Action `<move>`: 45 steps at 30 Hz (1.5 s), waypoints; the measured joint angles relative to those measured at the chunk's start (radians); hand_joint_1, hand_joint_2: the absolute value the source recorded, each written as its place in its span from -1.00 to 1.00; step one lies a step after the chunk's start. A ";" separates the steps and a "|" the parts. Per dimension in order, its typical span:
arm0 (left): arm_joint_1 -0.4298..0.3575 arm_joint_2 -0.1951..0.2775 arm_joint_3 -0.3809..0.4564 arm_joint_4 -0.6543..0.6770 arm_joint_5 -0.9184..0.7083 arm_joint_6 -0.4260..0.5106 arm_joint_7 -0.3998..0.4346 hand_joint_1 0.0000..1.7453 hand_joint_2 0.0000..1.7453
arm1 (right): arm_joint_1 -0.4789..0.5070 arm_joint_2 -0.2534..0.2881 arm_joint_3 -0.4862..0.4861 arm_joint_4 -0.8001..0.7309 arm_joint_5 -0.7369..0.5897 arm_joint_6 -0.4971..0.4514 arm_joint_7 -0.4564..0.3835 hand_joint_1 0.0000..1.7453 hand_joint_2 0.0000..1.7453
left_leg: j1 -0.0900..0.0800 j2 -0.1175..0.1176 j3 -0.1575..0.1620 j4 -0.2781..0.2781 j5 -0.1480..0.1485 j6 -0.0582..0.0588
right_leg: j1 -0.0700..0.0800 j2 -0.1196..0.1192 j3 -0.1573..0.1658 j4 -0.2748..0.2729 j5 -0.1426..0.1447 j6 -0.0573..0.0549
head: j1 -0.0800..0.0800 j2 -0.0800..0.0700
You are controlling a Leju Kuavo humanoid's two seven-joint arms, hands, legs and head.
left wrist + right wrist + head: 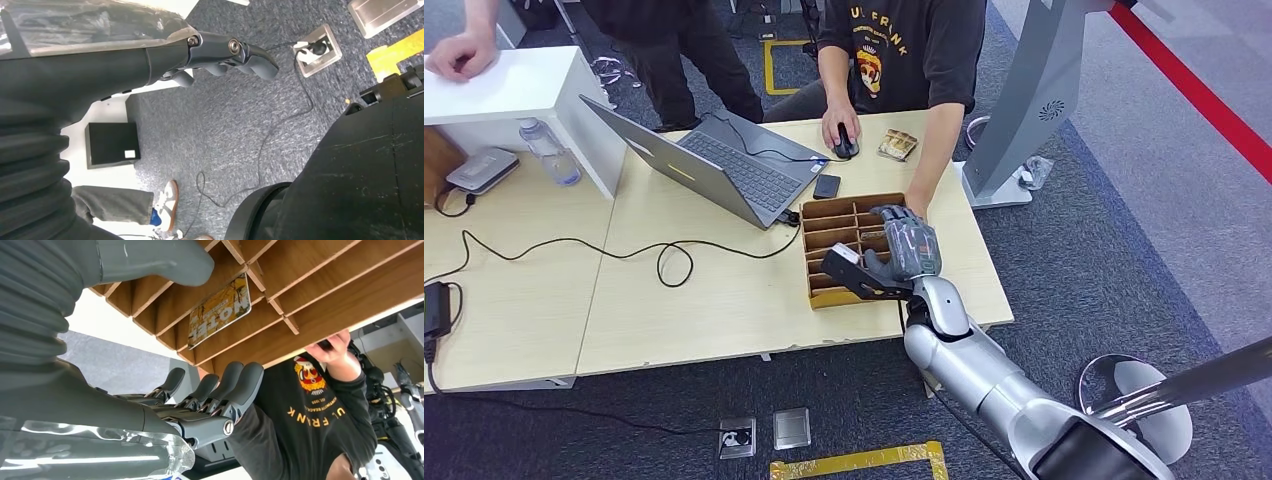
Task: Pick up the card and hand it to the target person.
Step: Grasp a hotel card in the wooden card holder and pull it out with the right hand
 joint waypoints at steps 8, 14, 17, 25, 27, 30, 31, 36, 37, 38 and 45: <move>-0.003 -0.001 -0.002 0.000 0.001 -0.005 -0.003 -1.00 1.00 | -0.017 0.003 -0.001 0.032 0.007 0.002 0.000 -0.25 1.00 | 0.000 0.000 0.000 0.000 0.000 0.000 | 0.000 0.000 0.000 0.000 0.000 0.000 | 0.000 0.000; -0.004 -0.001 -0.003 0.000 0.001 -0.005 -0.003 -1.00 1.00 | -0.028 0.006 -0.001 0.052 0.009 0.006 0.002 -0.20 1.00 | 0.000 0.000 0.000 0.000 0.000 0.000 | 0.000 0.000 0.000 0.000 0.000 0.000 | 0.000 0.000; -0.004 -0.001 -0.003 0.000 0.004 -0.005 -0.003 -1.00 1.00 | -0.032 0.006 -0.001 0.063 0.011 0.008 0.002 -0.16 1.00 | 0.000 0.000 0.000 0.000 0.000 0.000 | 0.000 0.000 0.000 0.000 0.000 0.000 | 0.000 0.000; -0.004 -0.002 -0.003 0.000 0.012 -0.006 -0.002 -1.00 1.00 | -0.043 0.015 -0.002 0.094 0.019 0.010 0.001 0.01 1.00 | 0.000 0.000 0.000 0.000 0.000 0.000 | 0.000 0.000 0.000 0.000 0.000 0.000 | 0.000 0.000; -0.004 -0.002 -0.003 0.000 0.013 -0.008 -0.001 -1.00 1.00 | -0.043 0.016 -0.002 0.099 0.022 0.010 -0.001 0.03 1.00 | 0.000 0.000 0.000 0.000 0.000 0.000 | 0.000 0.000 0.000 0.000 0.000 0.000 | 0.000 0.000; -0.004 -0.002 -0.003 0.000 0.018 -0.010 0.001 -1.00 1.00 | -0.043 0.016 -0.002 0.105 0.028 0.010 -0.002 0.04 1.00 | 0.000 0.000 0.000 0.000 0.000 0.000 | 0.000 0.000 0.000 0.000 0.000 0.000 | 0.000 0.000; -0.004 -0.002 -0.004 0.000 0.020 -0.011 0.002 -1.00 1.00 | -0.043 0.016 -0.002 0.105 0.032 0.011 -0.002 0.04 1.00 | 0.000 0.000 0.000 0.000 0.000 0.000 | 0.000 0.000 0.000 0.000 0.000 0.000 | 0.000 0.000; -0.005 -0.002 -0.004 0.000 0.036 -0.009 0.004 -1.00 1.00 | -0.041 0.015 -0.003 0.102 0.040 0.011 -0.002 0.09 1.00 | 0.000 0.000 0.000 0.000 0.000 0.000 | 0.000 0.000 0.000 0.000 0.000 0.000 | 0.000 0.000; -0.005 -0.002 -0.005 0.000 0.038 -0.008 0.004 -1.00 1.00 | -0.040 0.015 -0.003 0.099 0.041 0.012 -0.002 0.10 1.00 | 0.000 0.000 0.000 0.000 0.000 0.000 | 0.000 0.000 0.000 0.000 0.000 0.000 | 0.000 0.000; -0.005 -0.002 -0.005 0.000 0.040 -0.007 0.004 -1.00 1.00 | -0.037 0.014 -0.004 0.094 0.042 0.013 -0.001 0.14 1.00 | 0.000 0.000 0.000 0.000 0.000 0.000 | 0.000 0.000 0.000 0.000 0.000 0.000 | 0.000 0.000; -0.009 -0.001 -0.010 0.000 0.045 0.000 0.005 -1.00 1.00 | -0.007 0.004 -0.011 0.030 0.056 0.020 0.008 0.96 1.00 | 0.000 0.000 0.000 0.000 0.000 0.000 | 0.000 0.000 0.000 0.000 0.000 0.000 | 0.000 0.000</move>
